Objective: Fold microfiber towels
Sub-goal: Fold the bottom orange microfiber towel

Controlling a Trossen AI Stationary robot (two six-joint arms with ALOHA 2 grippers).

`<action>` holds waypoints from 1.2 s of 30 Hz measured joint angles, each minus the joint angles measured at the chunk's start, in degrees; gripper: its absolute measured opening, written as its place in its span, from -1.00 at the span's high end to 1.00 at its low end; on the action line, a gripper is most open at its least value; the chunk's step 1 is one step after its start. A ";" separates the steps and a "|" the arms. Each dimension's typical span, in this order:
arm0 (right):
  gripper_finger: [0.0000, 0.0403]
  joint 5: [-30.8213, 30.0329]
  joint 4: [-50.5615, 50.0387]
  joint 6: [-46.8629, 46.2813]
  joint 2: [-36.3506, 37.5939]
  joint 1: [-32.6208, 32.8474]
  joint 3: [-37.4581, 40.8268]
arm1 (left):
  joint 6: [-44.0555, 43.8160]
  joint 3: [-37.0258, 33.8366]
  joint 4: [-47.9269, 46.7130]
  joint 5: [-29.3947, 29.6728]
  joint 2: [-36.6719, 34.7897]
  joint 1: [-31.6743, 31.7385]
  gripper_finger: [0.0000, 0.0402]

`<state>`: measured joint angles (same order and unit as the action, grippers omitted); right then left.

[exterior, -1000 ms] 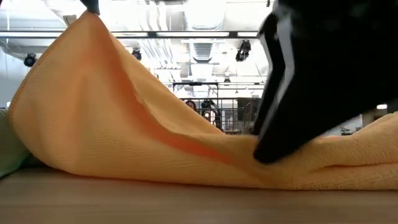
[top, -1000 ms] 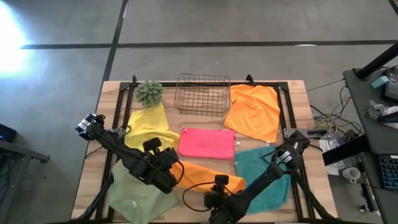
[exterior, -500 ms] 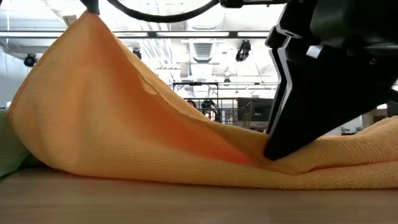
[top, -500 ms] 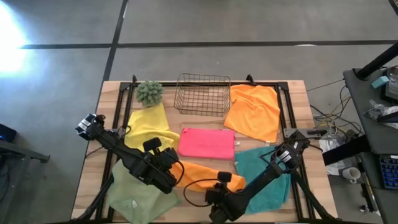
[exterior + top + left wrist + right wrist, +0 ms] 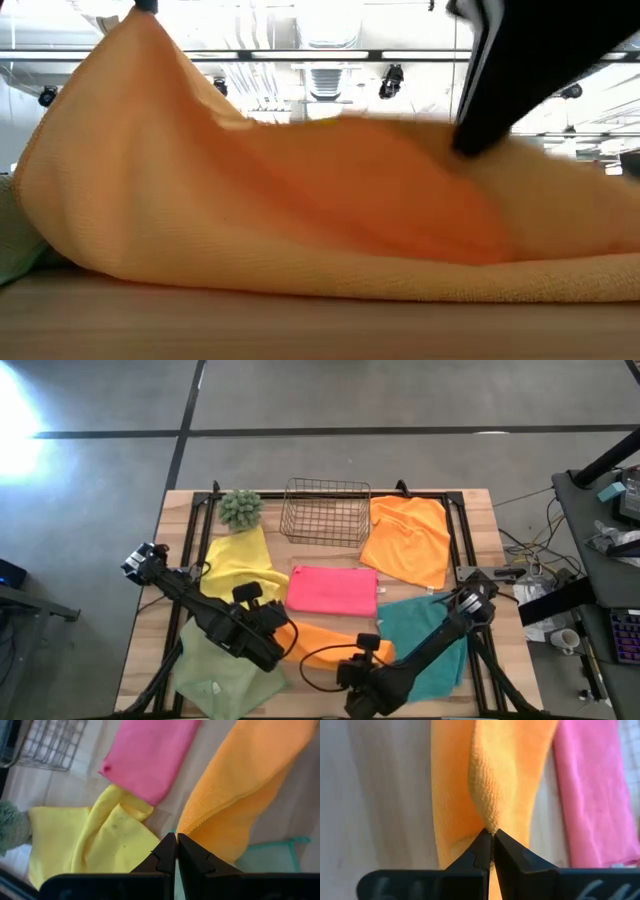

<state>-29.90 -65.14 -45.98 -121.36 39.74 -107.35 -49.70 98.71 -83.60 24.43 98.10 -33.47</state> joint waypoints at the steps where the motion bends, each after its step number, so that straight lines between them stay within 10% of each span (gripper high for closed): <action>1: 0.96 -0.01 -0.18 0.00 0.88 0.03 0.00 | 1.42 0.14 0.42 -0.42 0.00 -0.03 1.00; 36: 0.96 -0.39 -8.33 2.40 26.41 2.00 0.00 | 12.70 16.34 -2.37 -0.98 -3.71 -0.58 1.00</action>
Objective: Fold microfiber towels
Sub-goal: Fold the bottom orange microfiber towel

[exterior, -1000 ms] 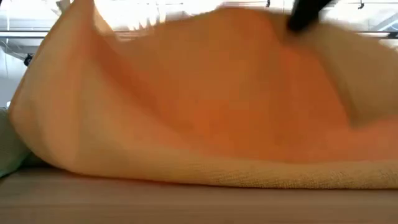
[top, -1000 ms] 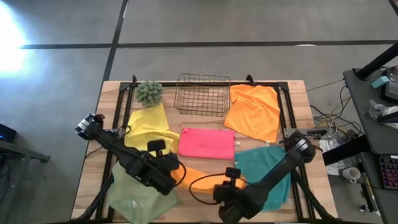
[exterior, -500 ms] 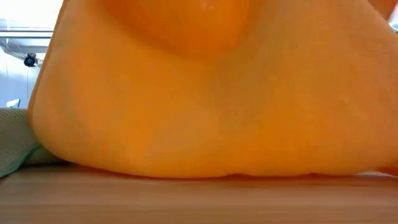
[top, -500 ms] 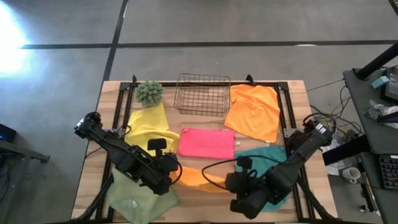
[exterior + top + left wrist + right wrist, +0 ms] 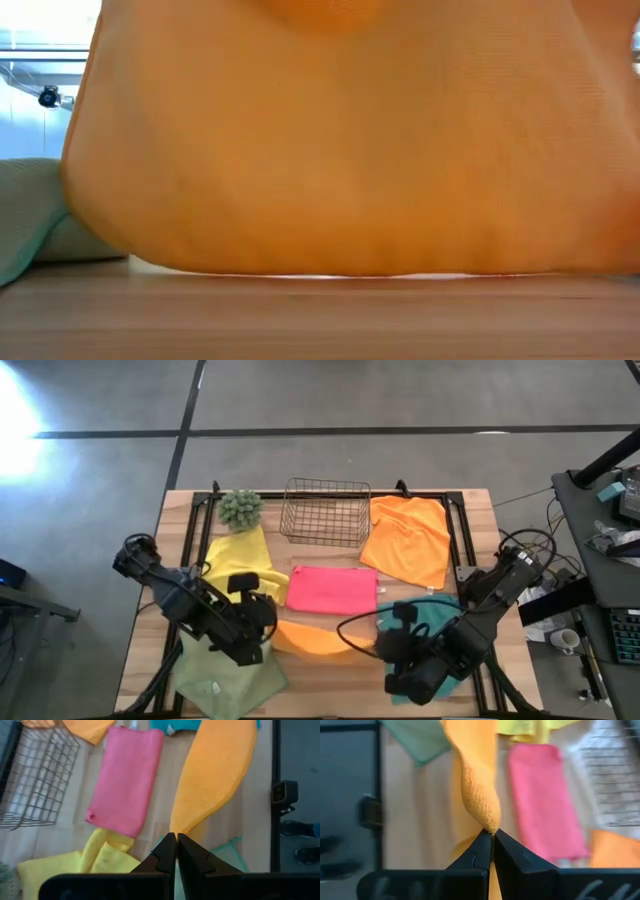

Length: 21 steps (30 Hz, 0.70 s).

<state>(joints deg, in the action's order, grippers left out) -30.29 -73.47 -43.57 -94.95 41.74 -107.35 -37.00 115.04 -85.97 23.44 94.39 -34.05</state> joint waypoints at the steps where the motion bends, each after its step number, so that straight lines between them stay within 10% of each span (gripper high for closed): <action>1: 0.96 -1.03 -1.50 0.02 0.40 -0.10 0.00 | 0.21 0.12 -0.33 0.54 -0.28 0.46 1.00; 11: 0.96 -10.92 -6.80 1.56 7.30 -0.13 0.00 | 7.32 1.17 -0.53 4.03 -0.99 5.13 1.00; 21: 0.96 -0.60 -5.00 -5.61 4.19 2.34 0.00 | 4.08 0.30 1.16 -6.81 -0.85 3.02 1.00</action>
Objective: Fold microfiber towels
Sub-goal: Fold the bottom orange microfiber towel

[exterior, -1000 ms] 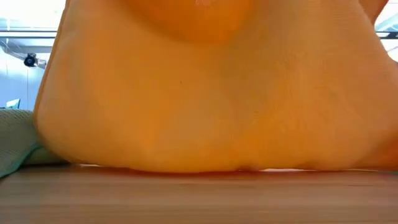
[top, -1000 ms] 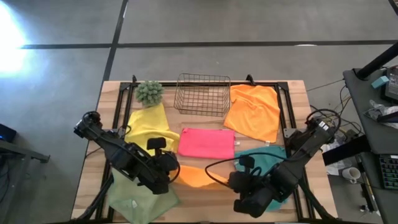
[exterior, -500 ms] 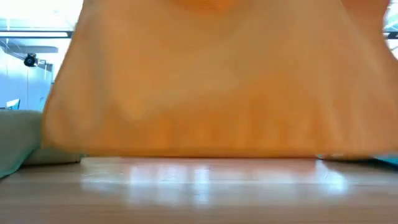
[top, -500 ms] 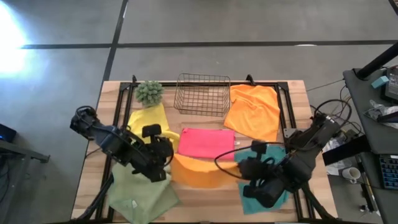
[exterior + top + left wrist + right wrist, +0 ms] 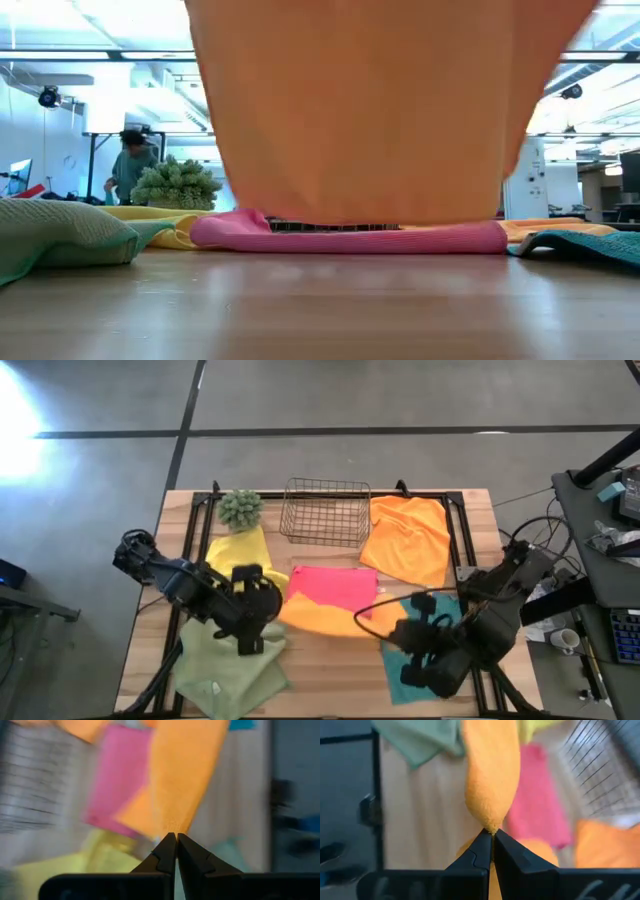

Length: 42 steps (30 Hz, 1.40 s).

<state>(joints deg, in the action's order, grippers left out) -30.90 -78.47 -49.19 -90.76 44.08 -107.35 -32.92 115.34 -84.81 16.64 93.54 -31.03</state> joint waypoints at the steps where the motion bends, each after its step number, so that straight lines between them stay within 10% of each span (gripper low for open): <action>1: 0.96 1.25 0.14 -1.73 -1.02 0.65 0.00 | -0.91 -0.45 1.03 -2.55 0.22 -0.68 1.00; 11: 0.96 4.40 14.06 -11.56 -11.15 6.70 0.00 | -10.14 -6.68 13.07 -16.26 5.15 -9.34 1.00; 26: 0.96 12.37 23.50 -17.31 -26.60 9.33 0.00 | -23.18 -16.29 13.22 -16.71 11.97 -12.09 1.00; 42: 0.96 11.58 18.56 -14.49 -23.33 5.73 0.01 | -16.43 -18.28 18.74 -12.72 11.36 -9.82 1.00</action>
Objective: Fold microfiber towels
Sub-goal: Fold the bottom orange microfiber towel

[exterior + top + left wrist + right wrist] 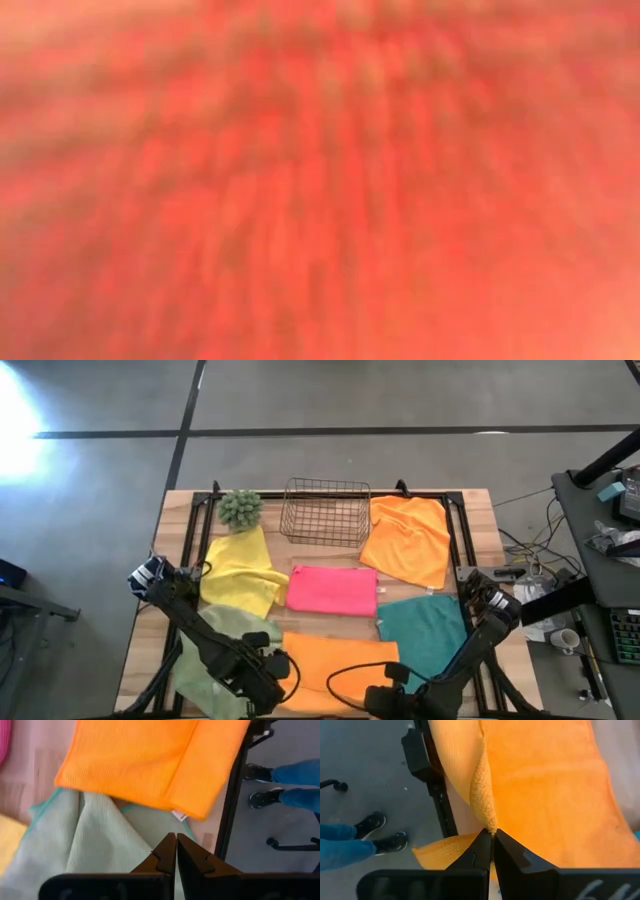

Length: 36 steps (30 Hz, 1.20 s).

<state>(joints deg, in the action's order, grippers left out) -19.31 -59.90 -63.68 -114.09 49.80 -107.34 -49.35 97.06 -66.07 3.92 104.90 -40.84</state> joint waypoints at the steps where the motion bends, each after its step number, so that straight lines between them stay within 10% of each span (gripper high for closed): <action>1: 0.96 -0.06 0.06 0.50 0.55 -0.23 -0.01 | 1.14 -0.02 0.48 0.86 0.00 0.31 1.00; 12: 0.96 -1.68 -0.29 2.65 4.21 -0.57 -0.01 | 19.38 -0.96 11.54 1.30 -0.04 3.89 0.97; 26: 0.96 -1.73 -0.36 4.77 5.54 -0.33 -0.01 | 29.47 -3.27 20.97 -6.13 0.38 8.00 0.14; 36: 0.96 -1.72 -0.65 5.44 5.63 -0.35 -0.01 | 31.75 -12.66 34.62 -10.67 0.61 8.40 0.08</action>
<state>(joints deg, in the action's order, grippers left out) -21.04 -60.55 -58.24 -108.46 49.45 -107.35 -17.60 84.39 -31.46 -6.75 105.51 -32.45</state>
